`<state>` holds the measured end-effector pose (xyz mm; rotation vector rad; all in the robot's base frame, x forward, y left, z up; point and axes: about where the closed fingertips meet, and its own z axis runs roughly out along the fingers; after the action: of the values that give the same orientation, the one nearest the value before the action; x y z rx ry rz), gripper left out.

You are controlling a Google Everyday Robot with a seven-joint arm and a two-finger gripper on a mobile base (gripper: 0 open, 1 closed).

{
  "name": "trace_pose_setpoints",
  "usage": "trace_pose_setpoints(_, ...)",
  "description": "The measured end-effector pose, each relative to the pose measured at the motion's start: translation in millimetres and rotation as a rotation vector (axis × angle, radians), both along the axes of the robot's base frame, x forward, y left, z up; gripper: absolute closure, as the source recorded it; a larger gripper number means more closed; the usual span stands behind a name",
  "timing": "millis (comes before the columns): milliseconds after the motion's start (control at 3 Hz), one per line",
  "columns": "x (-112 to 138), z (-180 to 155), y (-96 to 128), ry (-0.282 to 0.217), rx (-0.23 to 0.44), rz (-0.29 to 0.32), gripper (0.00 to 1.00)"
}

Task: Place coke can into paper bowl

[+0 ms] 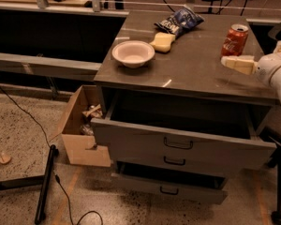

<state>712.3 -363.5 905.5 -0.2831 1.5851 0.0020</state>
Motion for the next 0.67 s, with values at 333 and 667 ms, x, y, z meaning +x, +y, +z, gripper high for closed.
trace_pose_setpoints(333,21.0,-11.7,-19.6,0.034,-0.004,-0.043,0.0)
trace_pose_setpoints(667,39.3,-16.4,-26.0,0.051,-0.002,-0.056,0.0)
